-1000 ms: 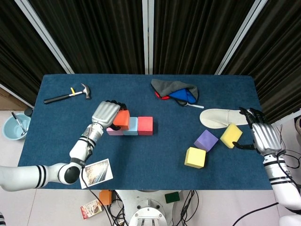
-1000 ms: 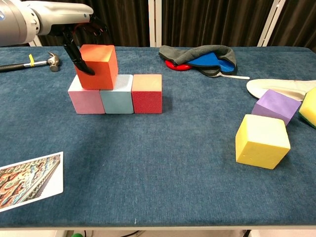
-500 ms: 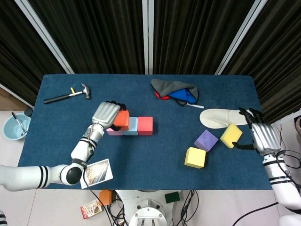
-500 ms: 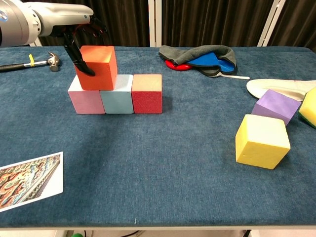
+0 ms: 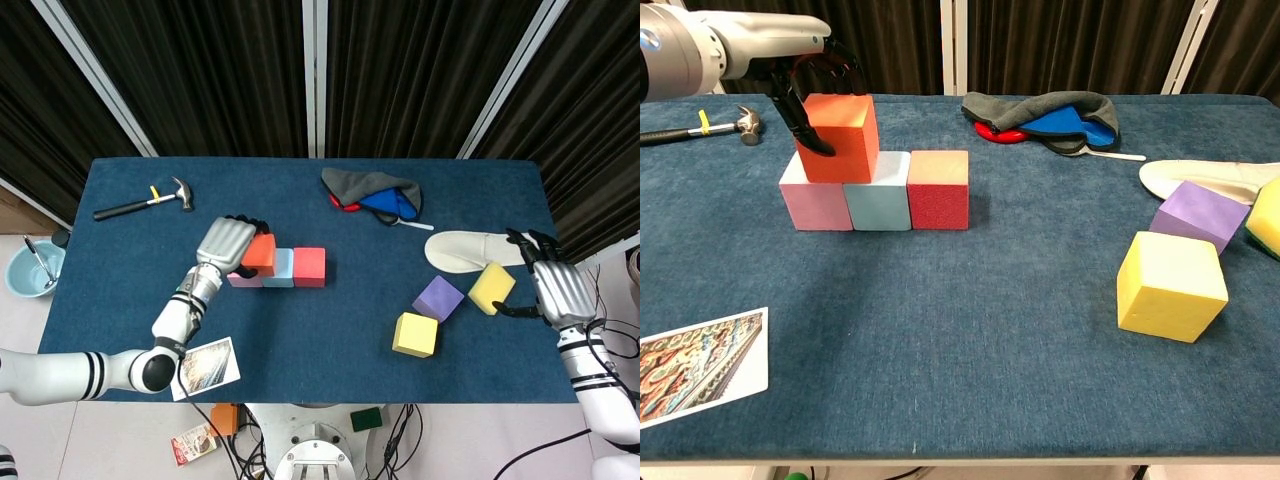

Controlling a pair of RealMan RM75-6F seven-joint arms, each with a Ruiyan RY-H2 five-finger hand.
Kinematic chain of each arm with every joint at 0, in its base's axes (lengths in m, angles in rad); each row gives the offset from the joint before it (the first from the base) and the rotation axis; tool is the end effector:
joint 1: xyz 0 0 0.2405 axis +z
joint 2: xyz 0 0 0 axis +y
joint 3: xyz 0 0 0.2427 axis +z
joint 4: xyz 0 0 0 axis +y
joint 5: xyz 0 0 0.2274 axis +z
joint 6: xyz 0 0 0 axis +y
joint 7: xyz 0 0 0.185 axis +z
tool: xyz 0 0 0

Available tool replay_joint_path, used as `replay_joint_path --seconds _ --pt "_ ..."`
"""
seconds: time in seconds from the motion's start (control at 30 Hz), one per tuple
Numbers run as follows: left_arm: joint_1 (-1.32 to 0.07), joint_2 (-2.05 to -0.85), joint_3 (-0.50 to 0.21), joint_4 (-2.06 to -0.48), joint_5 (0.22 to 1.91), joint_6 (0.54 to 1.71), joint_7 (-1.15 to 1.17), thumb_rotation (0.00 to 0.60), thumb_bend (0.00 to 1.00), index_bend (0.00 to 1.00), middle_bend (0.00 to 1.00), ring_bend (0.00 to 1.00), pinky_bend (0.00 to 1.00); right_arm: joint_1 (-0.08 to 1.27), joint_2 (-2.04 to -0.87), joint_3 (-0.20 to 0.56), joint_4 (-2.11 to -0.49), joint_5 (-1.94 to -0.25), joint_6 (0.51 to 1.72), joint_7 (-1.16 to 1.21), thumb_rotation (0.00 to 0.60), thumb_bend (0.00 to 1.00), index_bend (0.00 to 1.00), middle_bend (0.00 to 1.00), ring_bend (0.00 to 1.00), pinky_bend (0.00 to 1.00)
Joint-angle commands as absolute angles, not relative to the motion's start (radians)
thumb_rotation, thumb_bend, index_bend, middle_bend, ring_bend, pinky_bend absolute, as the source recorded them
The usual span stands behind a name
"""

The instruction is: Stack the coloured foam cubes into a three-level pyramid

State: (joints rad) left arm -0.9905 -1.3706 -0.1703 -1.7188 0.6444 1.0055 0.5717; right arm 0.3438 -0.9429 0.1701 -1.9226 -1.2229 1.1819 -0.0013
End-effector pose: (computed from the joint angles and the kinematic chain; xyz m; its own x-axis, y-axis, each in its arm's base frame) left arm -0.0801 0.3964 -0.0103 0.4937 0.2954 0.8179 0.8594 -0.3093 -0.4071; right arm -0.2261 -0.3033 0.1382 0.2198 -0.1466 0.9644 -0.9754 -0.0509 0.2146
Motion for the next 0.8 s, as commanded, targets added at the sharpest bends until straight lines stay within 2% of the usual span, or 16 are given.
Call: replay_joint_path --seconds 0.03,0.4,0.53,0.63,0.73,0.8 --pt "-0.991 -1.369 -0.169 -1.72 0.64 1.004 0.574 0.579 0.12 0.29 0.31 0.28 0.34 0.344 -0.942 0.171 -1.922 -1.223 1.181 0.001 0.6 0.03 0.09 0.15 0.02 0.0" --pt "-0.992 -1.367 -0.164 -1.729 0.641 1.007 0.582 0.55 0.12 0.27 0.28 0.28 0.33 0.344 -0.941 0.171 -1.922 -1.228 1.178 0.009 0.6 0.03 0.09 0.15 0.02 0.0" --pt "-0.991 -1.368 -0.162 -1.729 0.653 1.01 0.581 0.563 0.12 0.26 0.26 0.27 0.32 0.344 -0.941 0.171 -1.921 -1.229 1.178 0.009 0.6 0.03 0.09 0.15 0.02 0.0" --pt "-0.991 -1.366 -0.16 -1.731 0.661 1.01 0.581 0.552 0.12 0.26 0.25 0.26 0.32 0.343 -0.941 0.171 -1.921 -1.228 1.179 0.01 0.6 0.03 0.09 0.15 0.02 0.0" --pt "-0.99 -1.359 -0.156 -1.739 0.672 1.005 0.583 0.555 0.12 0.24 0.21 0.21 0.31 0.342 -0.942 0.171 -1.92 -1.228 1.18 0.011 0.6 0.03 0.09 0.15 0.02 0.0" --pt "-0.988 -1.35 -0.153 -1.749 0.684 1.0 0.581 0.557 0.12 0.19 0.14 0.13 0.27 0.341 -0.942 0.171 -1.919 -1.229 1.18 0.011 0.6 0.03 0.09 0.15 0.02 0.0"
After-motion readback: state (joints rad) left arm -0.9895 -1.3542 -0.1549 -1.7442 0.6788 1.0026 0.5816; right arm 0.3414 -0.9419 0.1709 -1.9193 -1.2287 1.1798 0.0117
